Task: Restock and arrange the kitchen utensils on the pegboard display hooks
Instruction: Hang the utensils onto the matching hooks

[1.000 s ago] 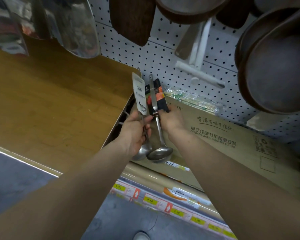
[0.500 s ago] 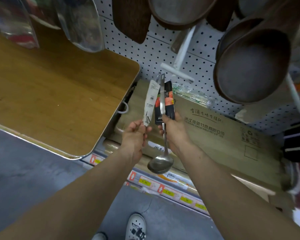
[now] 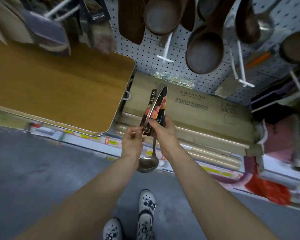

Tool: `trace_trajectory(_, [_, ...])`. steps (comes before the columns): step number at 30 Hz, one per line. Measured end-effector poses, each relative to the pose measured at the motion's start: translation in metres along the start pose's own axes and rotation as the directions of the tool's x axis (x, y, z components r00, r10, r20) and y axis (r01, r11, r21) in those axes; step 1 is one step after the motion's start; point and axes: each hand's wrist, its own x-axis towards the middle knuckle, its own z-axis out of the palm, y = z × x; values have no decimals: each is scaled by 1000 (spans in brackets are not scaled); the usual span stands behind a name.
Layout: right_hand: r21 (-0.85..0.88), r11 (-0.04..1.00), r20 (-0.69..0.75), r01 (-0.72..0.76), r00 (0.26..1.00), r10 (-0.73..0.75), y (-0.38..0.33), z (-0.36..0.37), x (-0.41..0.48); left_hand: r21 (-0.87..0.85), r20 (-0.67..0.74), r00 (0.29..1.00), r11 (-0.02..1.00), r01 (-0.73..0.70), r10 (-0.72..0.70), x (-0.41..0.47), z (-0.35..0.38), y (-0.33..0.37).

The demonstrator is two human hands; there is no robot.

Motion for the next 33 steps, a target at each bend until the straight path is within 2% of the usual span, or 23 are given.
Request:
trace_trajectory(3, [-29,1000,57,10,998,-8,-7,-4,-34,-84,53,997,994,65,-60,-32,-17,21])
trace_trajectory(5, [-33,999,113,31,993,-28,-15,-7,-54,-103,137,986,989,107,-92,-51,-28,35])
trace_trajectory(8, [-13,998,182,56,982,-52,-30,-11,-87,-21,274,956,993,116,-106,-79,-45,51])
trace_trajectory(11, [-15,998,190,64,980,-61,-46,-15,-119,13,308,947,996,93,-93,-105,-58,66])
trace_trajectory(21, [62,989,1,132,991,-132,-112,-28,-201,9,374,927,999,-37,31,-176,-68,127])
trace_trajectory(33, [207,936,-167,285,953,-254,-168,-83,-260,21,542,833,989,-150,114,-226,-39,177])
